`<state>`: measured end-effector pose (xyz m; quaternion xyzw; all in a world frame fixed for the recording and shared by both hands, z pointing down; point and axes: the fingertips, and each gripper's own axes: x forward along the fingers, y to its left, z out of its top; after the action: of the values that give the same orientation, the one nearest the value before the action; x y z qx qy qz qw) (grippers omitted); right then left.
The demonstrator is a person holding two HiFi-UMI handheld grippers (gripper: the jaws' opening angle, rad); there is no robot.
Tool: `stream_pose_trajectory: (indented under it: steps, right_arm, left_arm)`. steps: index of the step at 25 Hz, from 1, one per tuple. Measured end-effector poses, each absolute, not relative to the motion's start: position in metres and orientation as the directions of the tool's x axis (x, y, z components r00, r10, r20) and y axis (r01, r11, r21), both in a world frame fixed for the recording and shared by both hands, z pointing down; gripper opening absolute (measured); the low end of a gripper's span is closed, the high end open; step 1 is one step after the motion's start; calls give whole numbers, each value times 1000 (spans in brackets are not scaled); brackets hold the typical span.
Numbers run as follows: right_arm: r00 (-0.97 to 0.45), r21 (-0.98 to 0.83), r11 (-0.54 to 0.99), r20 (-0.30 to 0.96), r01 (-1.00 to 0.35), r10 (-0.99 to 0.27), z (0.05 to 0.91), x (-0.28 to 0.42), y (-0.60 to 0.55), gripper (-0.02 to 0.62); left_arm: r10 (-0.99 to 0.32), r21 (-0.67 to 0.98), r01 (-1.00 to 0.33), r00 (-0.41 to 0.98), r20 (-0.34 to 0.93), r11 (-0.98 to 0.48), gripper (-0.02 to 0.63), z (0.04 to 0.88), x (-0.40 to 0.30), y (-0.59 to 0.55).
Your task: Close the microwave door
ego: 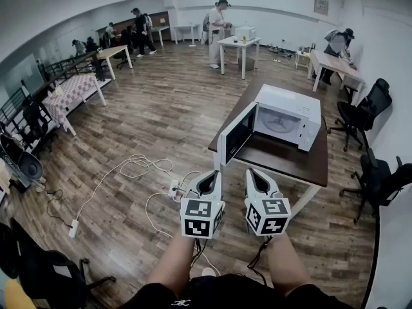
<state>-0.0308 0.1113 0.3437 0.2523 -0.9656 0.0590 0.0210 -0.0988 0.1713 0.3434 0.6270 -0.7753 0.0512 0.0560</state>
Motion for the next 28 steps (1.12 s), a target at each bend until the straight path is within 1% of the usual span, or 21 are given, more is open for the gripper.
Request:
stream_pose_trajectory:
  steps: [4, 10, 21, 28]
  right_arm:
    - [-871, -78, 868, 77, -491, -486, 346, -39, 111, 5]
    - [-883, -101, 877, 31, -470, -469, 342, -46, 115, 5]
    - [-873, -92, 868, 46, -488, -486, 350, -73, 115, 6]
    - [-854, -84, 850, 53, -520, -517, 358, -96, 112, 6]
  left_arm:
    - [-966, -12, -977, -212, 148, 213, 9, 344, -105, 168]
    - [-966, -5, -978, -207, 155, 209, 9, 349, -115, 163]
    - [-966, -16, -979, -202, 159, 202, 9, 358, -147, 165]
    - [-973, -6, -987, -160, 168, 161, 9, 370, -170, 155]
